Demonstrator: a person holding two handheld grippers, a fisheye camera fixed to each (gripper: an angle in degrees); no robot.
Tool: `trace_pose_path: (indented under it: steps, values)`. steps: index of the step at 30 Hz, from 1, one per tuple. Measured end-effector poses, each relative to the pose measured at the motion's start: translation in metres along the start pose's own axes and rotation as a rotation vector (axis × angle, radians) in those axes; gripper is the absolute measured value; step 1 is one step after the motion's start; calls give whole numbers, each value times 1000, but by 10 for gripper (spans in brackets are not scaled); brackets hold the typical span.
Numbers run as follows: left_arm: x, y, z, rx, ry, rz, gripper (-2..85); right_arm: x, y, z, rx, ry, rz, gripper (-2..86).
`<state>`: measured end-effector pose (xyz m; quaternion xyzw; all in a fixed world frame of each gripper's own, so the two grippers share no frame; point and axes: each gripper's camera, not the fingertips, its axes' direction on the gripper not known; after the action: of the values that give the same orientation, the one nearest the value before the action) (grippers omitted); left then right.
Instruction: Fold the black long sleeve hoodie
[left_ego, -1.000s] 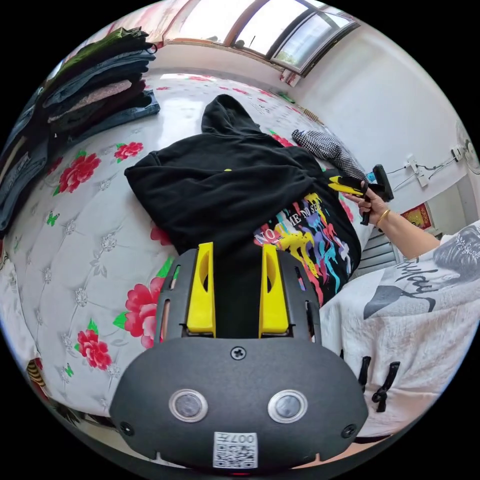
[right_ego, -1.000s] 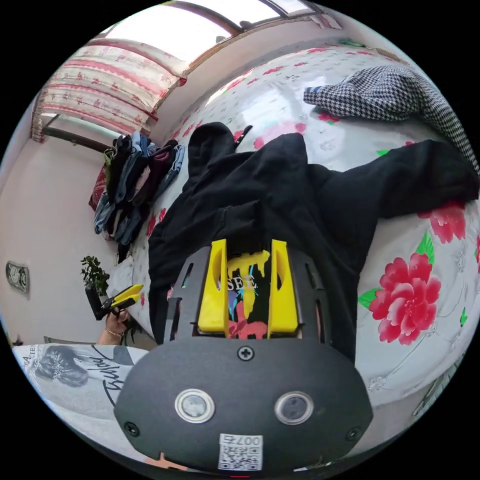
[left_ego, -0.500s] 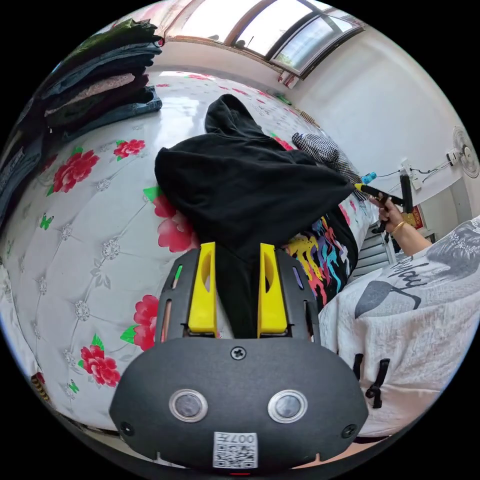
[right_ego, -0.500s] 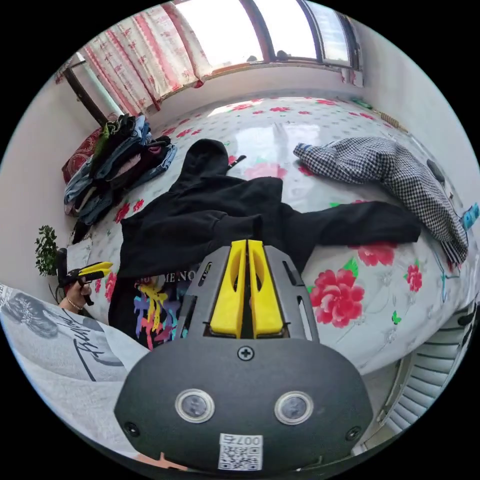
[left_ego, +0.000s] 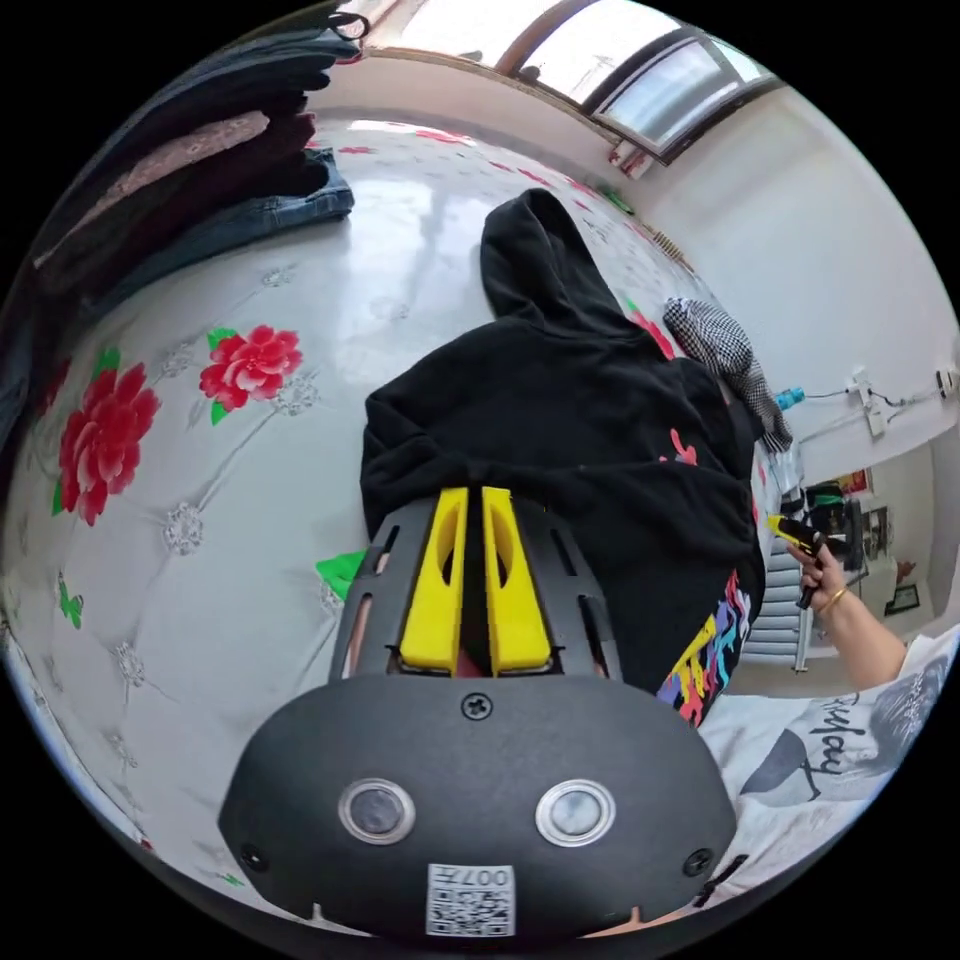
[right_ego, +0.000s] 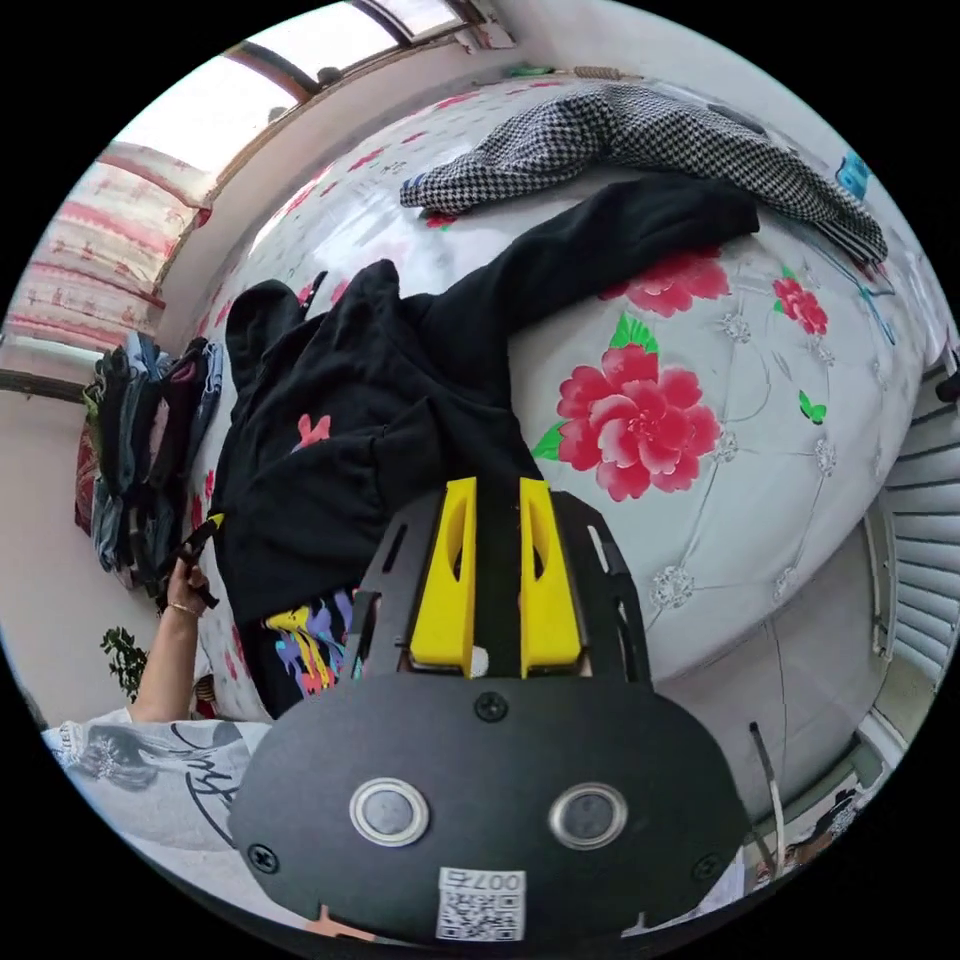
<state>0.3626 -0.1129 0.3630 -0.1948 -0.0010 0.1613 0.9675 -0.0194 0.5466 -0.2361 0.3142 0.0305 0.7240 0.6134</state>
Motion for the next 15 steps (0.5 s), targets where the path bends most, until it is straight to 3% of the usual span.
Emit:
trace_pose_path:
  steps: [7,15]
  values:
    - [5,50,-47,112,1,-79,81,85,-59,-42,215,-170,232,85]
    - [15,164,-99,99,-87,-370,61,135,-179,-31,248,-224,336,98]
